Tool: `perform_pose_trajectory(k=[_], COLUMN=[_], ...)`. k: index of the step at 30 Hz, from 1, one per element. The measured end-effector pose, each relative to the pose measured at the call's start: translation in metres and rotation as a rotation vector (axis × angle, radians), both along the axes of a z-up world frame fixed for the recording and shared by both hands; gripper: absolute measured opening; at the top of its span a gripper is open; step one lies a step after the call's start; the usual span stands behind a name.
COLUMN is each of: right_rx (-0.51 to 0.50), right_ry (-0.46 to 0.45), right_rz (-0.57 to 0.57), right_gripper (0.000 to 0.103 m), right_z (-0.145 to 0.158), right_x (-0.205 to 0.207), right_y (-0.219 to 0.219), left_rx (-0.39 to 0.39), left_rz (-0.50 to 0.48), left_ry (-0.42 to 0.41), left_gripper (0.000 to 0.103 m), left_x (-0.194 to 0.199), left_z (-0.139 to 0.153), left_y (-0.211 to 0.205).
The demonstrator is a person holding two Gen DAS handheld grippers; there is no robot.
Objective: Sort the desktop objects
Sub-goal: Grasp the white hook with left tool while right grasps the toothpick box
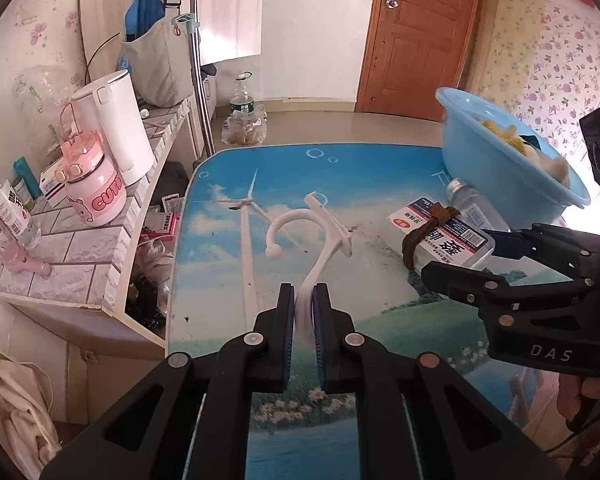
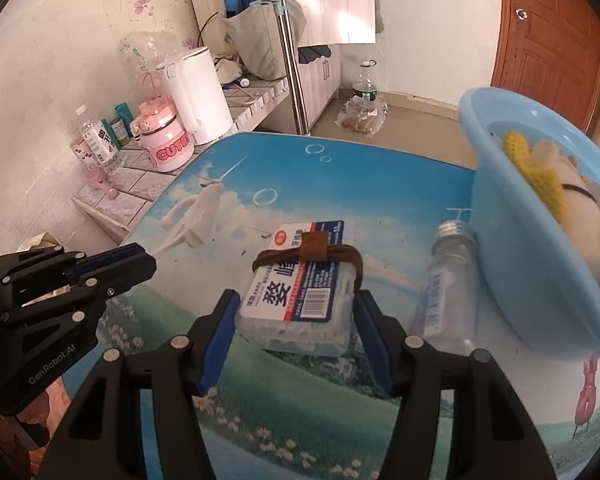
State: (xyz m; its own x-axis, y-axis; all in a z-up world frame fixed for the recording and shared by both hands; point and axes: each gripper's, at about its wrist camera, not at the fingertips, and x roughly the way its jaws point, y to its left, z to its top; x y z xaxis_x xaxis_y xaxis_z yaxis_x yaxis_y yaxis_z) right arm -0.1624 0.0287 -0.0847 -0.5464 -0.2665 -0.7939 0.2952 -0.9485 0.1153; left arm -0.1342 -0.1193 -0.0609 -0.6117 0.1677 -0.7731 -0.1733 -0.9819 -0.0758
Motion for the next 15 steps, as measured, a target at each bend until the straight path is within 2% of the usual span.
perform_pose_trajectory(k=[5, 15], right_rx=[-0.006, -0.003], right_ry=[-0.007, -0.014], right_rz=[0.009, -0.041], right_gripper=[0.057, 0.057], right_z=[0.006, 0.007], right_x=[0.037, 0.098], right_y=[0.026, 0.088], left_rx=[0.032, 0.027], left_rz=[0.000, -0.044], left_ry=[-0.024, -0.070], left_gripper=[0.008, 0.008], left_x=[0.027, 0.079], left_z=[0.003, -0.005], left_y=[0.019, 0.085])
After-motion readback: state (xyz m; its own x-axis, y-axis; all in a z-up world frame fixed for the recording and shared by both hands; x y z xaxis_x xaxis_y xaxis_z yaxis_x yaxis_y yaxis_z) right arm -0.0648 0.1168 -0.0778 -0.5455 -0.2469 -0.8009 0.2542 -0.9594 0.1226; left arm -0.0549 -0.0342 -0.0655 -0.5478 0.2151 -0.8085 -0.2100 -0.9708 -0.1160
